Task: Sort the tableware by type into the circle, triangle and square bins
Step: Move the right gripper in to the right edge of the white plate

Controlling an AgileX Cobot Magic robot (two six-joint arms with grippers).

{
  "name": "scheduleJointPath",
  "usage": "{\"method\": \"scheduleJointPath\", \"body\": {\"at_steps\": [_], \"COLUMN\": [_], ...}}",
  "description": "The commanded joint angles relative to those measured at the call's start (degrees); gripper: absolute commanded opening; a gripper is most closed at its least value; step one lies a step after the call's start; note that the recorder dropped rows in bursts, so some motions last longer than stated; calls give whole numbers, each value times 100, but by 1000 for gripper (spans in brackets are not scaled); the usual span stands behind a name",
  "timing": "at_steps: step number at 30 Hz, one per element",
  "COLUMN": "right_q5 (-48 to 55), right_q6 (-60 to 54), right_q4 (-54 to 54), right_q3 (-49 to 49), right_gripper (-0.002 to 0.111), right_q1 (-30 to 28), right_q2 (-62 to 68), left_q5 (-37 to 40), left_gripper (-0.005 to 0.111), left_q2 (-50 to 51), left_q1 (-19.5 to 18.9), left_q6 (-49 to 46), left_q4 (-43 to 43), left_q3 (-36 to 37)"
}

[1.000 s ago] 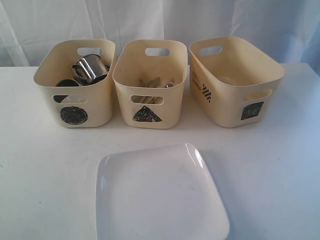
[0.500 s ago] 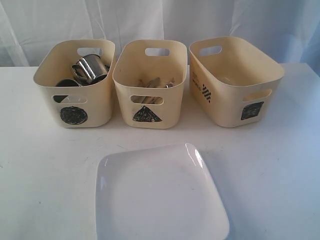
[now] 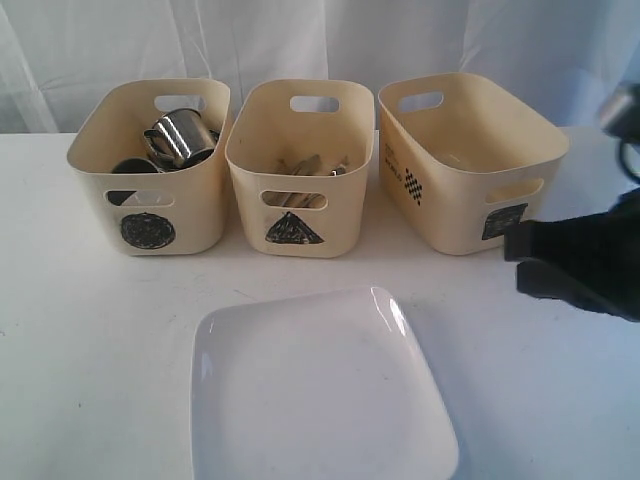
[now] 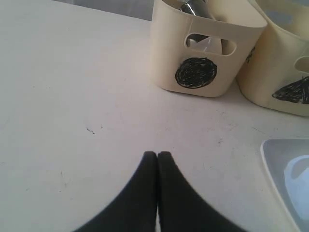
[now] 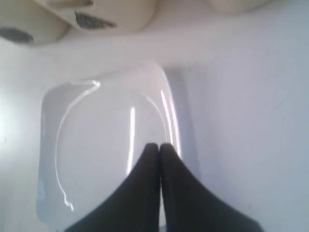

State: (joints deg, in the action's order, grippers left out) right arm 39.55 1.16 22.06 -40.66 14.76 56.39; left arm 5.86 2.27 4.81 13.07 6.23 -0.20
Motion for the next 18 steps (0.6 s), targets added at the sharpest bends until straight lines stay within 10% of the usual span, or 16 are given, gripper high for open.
{"method": "scheduleJointPath", "body": {"at_steps": [1,13,18], "right_q5": [-4,404,662], "right_q6": [-1158,-1800,-1951], "right_q4": [238,363,848], "right_q3": [-294,-537,-537], "right_gripper": [0,54,58], "right_q1": [1,1,1], "right_q2": [1047,2750,3265], "left_q5": [25,25,25], "left_gripper": [0,0,0], "left_q2": [-30,-30,-30], "left_q1": [-10,-10,-10], "left_q6": [19,8,8], "left_q4": [54,53,53], "left_q3": [20,20,20]}}
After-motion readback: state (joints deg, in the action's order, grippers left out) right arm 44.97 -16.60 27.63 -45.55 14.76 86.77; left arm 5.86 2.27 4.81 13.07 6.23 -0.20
